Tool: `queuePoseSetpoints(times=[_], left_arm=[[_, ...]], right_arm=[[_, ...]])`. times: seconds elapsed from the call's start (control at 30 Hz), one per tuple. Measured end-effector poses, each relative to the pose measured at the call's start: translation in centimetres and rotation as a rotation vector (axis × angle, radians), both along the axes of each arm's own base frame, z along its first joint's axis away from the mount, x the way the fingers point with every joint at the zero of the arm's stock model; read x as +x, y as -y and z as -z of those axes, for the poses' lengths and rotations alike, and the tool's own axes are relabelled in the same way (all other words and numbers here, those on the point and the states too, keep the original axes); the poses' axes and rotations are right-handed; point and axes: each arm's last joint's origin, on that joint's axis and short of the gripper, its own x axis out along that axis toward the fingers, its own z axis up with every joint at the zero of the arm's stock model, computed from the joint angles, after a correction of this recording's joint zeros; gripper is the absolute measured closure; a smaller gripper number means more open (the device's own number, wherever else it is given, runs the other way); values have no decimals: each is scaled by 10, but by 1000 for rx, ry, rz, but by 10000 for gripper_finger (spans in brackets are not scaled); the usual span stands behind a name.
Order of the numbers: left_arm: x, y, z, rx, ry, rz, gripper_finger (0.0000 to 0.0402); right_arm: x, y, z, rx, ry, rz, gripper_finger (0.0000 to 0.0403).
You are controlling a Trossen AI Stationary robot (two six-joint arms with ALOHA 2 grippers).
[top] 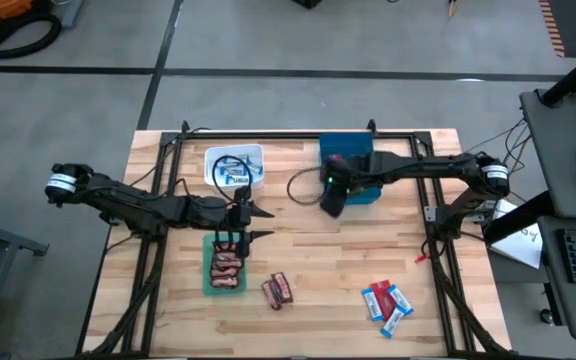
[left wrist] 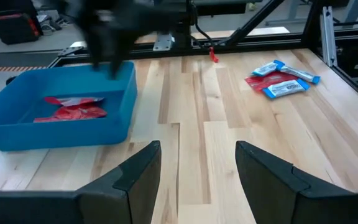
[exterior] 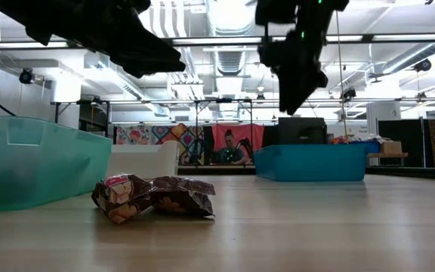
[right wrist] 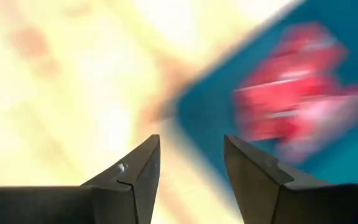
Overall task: Sort candy
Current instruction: Put the white chocolate bar into the white bin
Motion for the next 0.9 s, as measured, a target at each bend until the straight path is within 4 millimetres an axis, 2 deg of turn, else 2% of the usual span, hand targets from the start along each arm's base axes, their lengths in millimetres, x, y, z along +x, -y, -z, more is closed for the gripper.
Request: queuePoseSetpoints(times=[0.1, 0.2, 0.5, 0.67, 0.9], left_arm=[[0, 0, 0, 0, 0, 0, 212], [0, 0, 0, 0, 0, -1, 212], [0, 0, 0, 5, 1, 1, 212], [0, 0, 0, 11, 0, 3, 212], [2, 0, -5, 28, 17, 9, 212]], right_arm=[[7, -27, -4, 129, 50, -75, 235], [9, -56, -4, 174, 58, -95, 234], [-1, -141, -2, 326, 58, 36, 234], [-5, -180, 14, 402, -7, 153, 234], [-1, -227, 51, 569, -245, 265, 234]])
